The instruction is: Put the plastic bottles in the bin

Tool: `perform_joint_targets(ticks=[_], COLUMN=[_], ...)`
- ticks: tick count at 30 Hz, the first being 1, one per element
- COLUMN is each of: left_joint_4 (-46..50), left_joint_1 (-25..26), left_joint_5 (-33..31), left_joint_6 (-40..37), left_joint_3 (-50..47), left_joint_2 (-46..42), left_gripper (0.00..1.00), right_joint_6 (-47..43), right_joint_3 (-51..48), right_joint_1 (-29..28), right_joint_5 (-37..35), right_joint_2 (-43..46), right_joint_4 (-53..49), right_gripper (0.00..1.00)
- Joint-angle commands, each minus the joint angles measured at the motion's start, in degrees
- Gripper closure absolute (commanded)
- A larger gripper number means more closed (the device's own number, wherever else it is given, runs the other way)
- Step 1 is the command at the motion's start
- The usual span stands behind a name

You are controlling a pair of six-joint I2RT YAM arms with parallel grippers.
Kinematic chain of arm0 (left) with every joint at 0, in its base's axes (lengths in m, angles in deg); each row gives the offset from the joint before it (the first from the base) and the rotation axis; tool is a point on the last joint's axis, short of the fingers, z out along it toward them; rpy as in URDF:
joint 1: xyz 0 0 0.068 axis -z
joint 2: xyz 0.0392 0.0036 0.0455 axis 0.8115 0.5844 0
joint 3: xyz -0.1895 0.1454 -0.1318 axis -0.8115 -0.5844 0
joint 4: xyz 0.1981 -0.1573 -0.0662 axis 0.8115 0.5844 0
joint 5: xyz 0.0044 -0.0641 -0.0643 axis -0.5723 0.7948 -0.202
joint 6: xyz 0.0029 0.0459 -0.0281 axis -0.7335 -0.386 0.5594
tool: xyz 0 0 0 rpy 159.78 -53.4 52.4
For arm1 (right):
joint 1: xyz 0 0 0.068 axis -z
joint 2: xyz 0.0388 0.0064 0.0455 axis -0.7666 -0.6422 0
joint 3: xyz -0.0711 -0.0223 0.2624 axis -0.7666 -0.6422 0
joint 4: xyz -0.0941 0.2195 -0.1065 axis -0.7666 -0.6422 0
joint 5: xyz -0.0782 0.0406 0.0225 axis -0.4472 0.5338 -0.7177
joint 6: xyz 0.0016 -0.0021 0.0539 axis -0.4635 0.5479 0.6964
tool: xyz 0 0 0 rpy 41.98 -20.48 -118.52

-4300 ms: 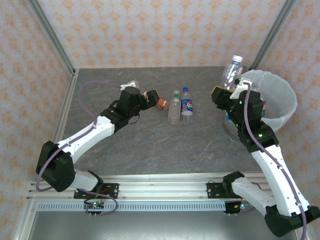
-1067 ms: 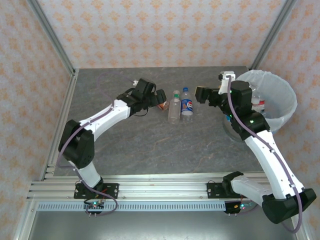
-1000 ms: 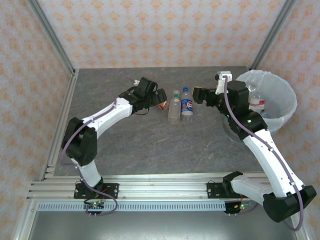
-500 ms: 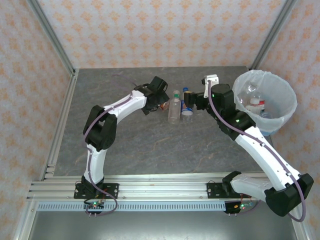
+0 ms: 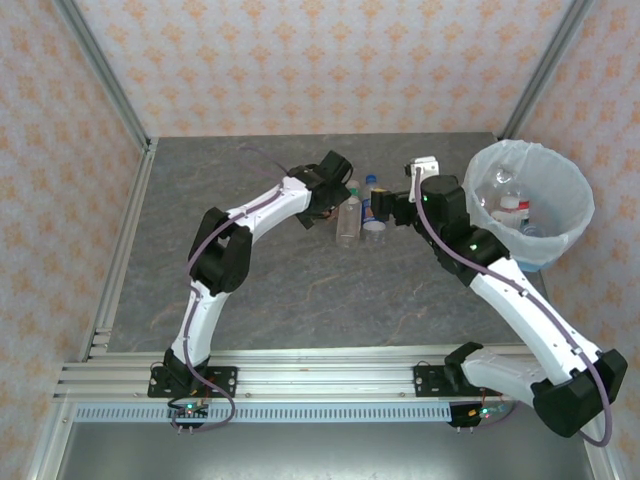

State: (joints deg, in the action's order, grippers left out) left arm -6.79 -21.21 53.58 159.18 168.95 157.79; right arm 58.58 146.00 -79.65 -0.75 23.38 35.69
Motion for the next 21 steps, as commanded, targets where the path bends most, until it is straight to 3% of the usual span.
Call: perform_joint_targets(ticks=[1, 16, 21], left_joint_4=[3.02, 2.68, 2.54], left_joint_1=[0.10, 0.89, 0.89], left_joint_5=[-4.57, -4.92, -5.21], left_joint_6=[3.04, 4.05, 2.22], left_joint_3=[3.00, 9.13, 8.88], left_joint_2=[2.19, 10.15, 10.95], left_gripper=[0.04, 0.19, 0.30], right_joint_6=[-0.27, -0.92, -1.19], right_joint_3=[-0.86, -2.68, -2.88], right_joint_1=[-0.39, -0.41, -0.37], right_joint_5=[-2.16, -4.27, -4.55], right_joint_2=[2.26, 3.99, 3.84], right_joint_4=[-0.30, -2.75, -2.77], right_gripper=[0.01, 0.01, 0.01])
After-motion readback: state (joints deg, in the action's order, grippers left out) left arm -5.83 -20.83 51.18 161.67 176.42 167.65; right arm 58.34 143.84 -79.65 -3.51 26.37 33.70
